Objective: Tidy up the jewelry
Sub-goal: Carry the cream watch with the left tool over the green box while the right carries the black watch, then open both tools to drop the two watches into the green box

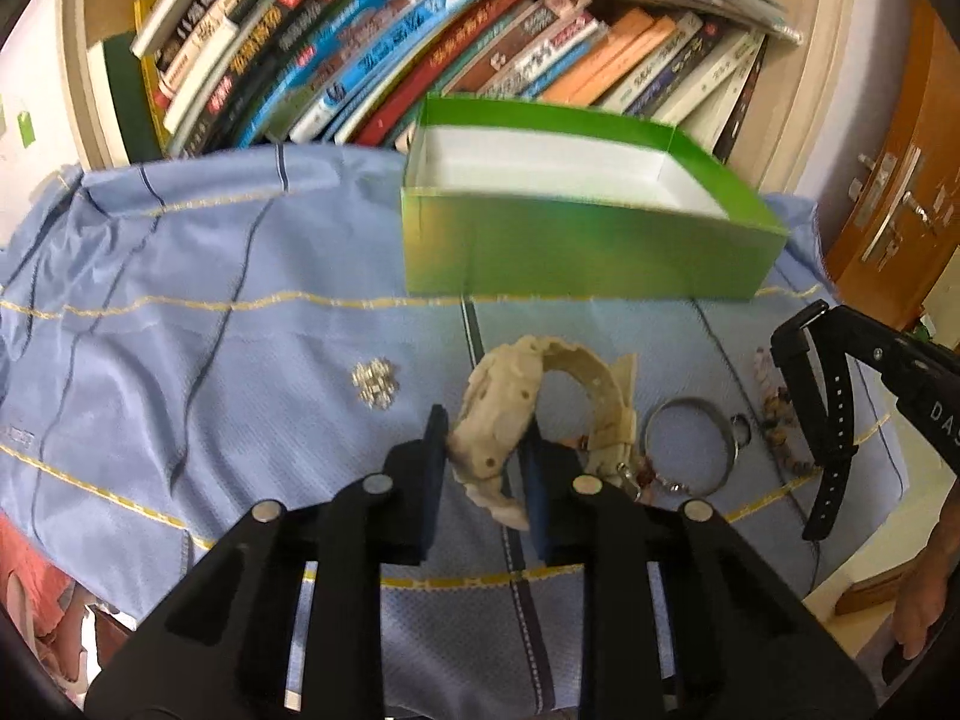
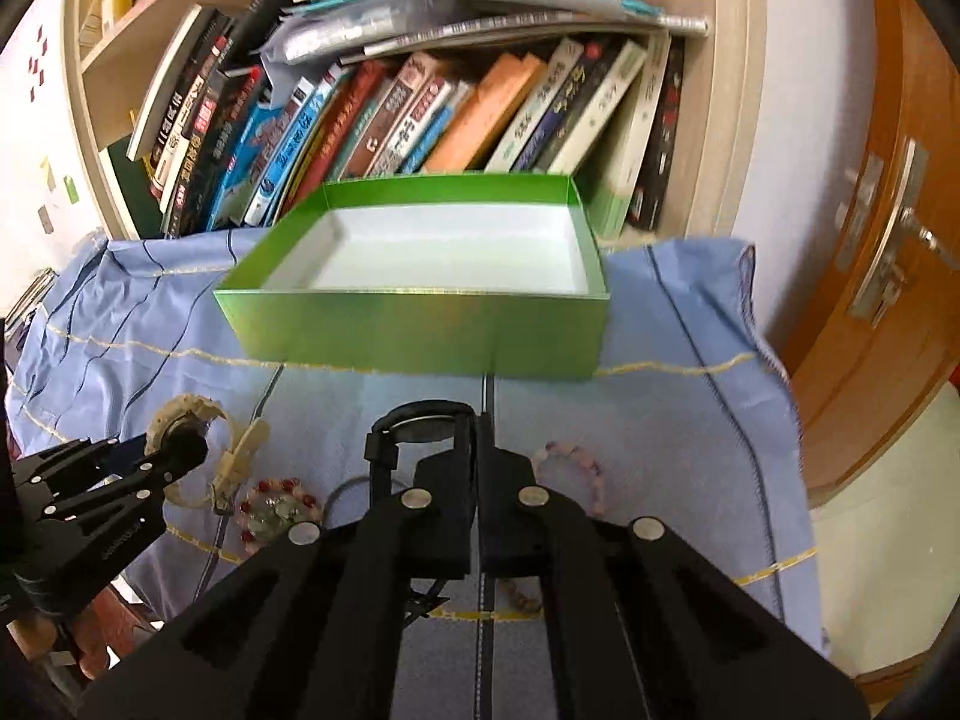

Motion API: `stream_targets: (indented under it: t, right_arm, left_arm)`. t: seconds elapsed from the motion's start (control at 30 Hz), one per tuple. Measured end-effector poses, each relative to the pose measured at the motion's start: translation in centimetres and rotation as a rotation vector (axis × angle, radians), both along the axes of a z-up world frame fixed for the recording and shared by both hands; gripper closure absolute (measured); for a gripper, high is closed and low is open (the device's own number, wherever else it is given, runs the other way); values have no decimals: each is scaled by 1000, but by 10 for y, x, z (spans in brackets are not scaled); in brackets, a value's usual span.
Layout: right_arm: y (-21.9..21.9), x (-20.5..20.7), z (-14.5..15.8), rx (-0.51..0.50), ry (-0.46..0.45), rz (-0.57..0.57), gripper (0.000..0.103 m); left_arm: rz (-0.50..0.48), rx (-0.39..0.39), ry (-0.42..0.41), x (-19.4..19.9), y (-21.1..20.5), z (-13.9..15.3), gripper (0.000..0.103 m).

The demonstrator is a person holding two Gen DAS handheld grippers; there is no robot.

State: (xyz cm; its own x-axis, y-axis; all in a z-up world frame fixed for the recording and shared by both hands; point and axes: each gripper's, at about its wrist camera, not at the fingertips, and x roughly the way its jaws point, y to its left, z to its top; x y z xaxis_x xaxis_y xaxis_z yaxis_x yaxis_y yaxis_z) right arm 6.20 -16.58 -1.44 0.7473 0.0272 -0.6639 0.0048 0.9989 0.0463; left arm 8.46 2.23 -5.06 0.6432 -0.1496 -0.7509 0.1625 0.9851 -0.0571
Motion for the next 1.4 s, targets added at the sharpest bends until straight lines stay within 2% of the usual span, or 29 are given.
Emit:
stream_targets:
  t: [0.13, 0.23, 0.3, 0.4, 0.5, 0.6, 0.7, 0.8, 0.93, 0.97, 1.0, 1.03, 1.1, 1.13, 1.2, 1.27, 1.33, 1.4]
  right_arm:
    - [7, 10, -10, 5, 34, -2, 101]
    - [9, 13, -4, 12, 27, 1, 101]
    - [8, 13, 12, 7, -13, -1, 101]
    - [4, 18, 52, 18, -103, 2, 101]
    - [-6, 40, 88, 50, -163, -8, 101]
    - [-13, 77, 99, 95, -134, -7, 101]
    - [-17, 127, 80, 123, -30, -33, 101]
    - [-19, 169, 37, 115, 103, -89, 101]
    - [-23, 185, 14, 142, 130, -108, 100]
    - [-24, 186, 13, 146, 134, -109, 98]
    - [-26, 185, 14, 151, 143, -106, 88]
    - [-30, 179, 19, 168, 147, -94, 73]
    - [-35, 154, 34, 172, 95, -90, 55]
    - [-39, 138, 42, 160, 57, -91, 50]
    - [-47, 101, 51, 156, 6, -80, 48]
    - [-55, 67, 50, 167, -18, -86, 45]
    - [-64, 36, 34, 146, -18, -133, 45]
    - [-69, 15, 18, 97, -10, -177, 45]
  left_arm:
    - [8, -3, 1, 4, 0, 3, 80]
    - [8, 0, -31, 6, -1, 16, 80]
    - [-2, -5, -64, 10, -2, 31, 80]
    - [-19, -10, -133, 20, -6, 64, 80]
    - [-21, -15, -206, 45, -14, 96, 80]
    - [-31, -40, -195, 89, -23, 110, 79]
    - [-26, -22, -110, 142, -33, 92, 80]
    - [-11, 6, -7, 175, -42, 59, 80]
    - [-7, 31, 61, 188, -47, 28, 78]
    - [-13, 31, 70, 189, -48, 26, 73]
    - [-13, 37, 64, 185, -48, 27, 55]
    - [-7, 47, 49, 180, -47, 30, 34]
    - [11, 72, -26, 157, -41, 46, 30]
    - [14, 76, -44, 147, -38, 51, 30]
    - [16, 51, -75, 115, -23, 64, 30]
    - [15, 33, -118, 84, -13, 70, 25]
    - [26, 47, -171, 43, -6, 63, 24]
    - [25, 61, -177, 16, -4, 50, 24]
